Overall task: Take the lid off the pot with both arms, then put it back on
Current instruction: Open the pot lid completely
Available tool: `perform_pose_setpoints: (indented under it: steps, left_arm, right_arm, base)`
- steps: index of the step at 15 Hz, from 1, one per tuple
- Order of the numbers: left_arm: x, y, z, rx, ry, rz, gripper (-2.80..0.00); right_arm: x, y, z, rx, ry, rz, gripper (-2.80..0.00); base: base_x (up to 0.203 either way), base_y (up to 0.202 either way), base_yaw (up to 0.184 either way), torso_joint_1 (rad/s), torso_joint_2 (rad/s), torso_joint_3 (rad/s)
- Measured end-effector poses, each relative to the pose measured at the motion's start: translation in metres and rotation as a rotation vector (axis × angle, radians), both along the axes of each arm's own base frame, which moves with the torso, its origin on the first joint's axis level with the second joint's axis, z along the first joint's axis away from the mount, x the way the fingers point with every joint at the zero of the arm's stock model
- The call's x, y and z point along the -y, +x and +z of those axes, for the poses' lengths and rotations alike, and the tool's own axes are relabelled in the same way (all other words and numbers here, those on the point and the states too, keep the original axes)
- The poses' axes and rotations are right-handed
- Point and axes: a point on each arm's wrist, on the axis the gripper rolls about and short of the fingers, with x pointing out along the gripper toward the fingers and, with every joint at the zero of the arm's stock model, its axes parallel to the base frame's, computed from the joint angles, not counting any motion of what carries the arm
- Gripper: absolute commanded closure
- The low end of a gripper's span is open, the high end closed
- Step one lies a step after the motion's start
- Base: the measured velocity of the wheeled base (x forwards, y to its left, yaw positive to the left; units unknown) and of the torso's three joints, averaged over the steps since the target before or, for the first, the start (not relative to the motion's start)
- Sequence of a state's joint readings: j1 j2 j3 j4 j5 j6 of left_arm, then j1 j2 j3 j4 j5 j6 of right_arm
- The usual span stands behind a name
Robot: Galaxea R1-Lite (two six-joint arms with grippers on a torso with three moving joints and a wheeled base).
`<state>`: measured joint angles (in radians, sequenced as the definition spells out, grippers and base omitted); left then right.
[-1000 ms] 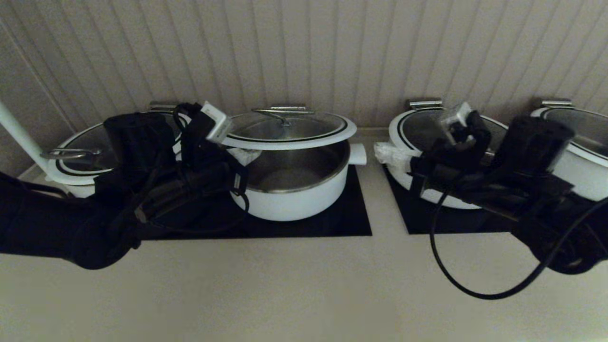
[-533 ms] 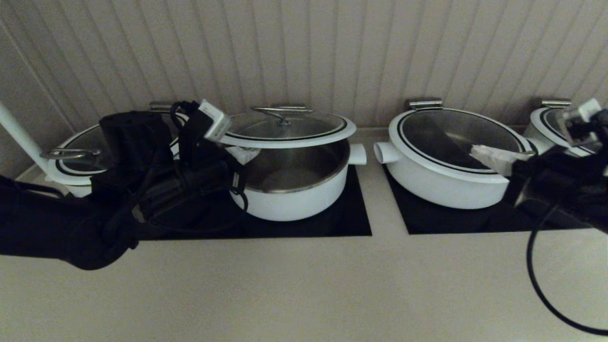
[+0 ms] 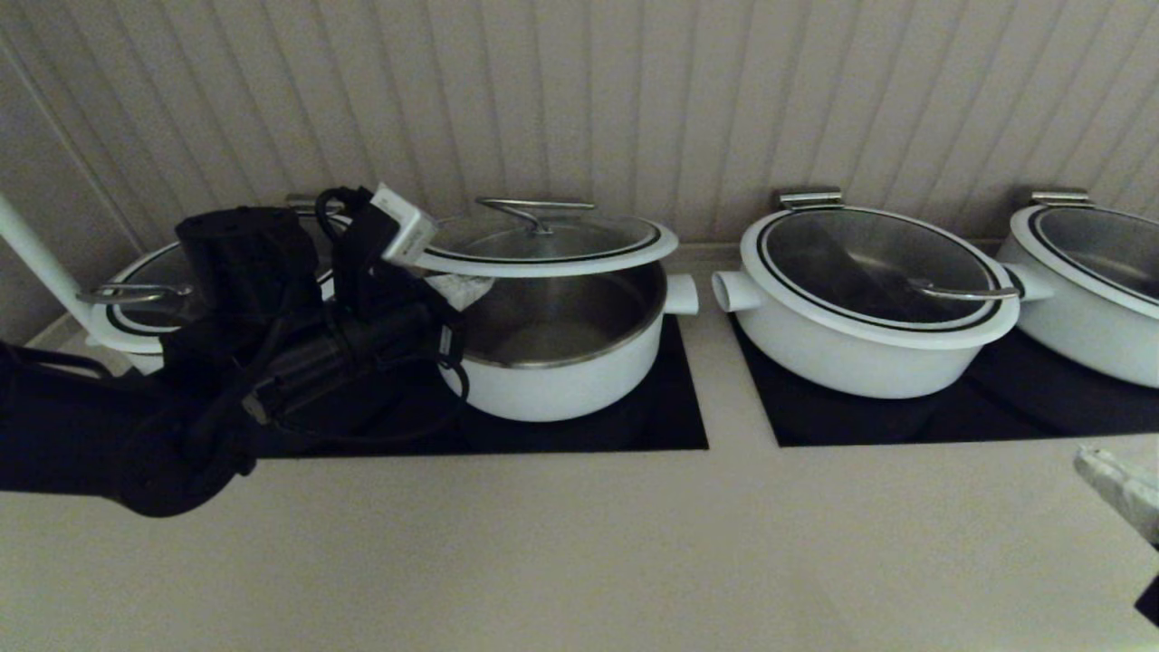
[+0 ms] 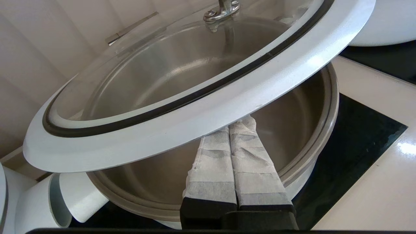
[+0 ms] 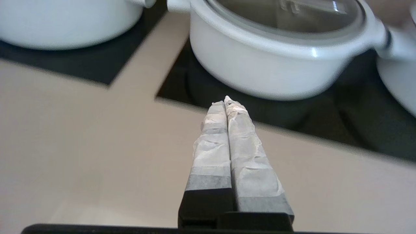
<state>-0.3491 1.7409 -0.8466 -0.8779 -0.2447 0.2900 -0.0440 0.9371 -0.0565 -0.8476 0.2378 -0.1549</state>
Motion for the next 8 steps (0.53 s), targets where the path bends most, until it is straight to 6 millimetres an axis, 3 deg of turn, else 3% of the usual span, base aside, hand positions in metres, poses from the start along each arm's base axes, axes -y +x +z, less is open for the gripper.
perform_pose_setpoints:
  steps: [8]
  left_arm:
    - [-0.001,-0.002,0.004,0.012,-0.005,0.0,0.0]
  right_arm:
    - [-0.001,-0.101,-0.055,-0.032,0.015,-0.141,0.0]
  base:
    - [0.0,0.0,0.0,0.0,0.0,0.0]
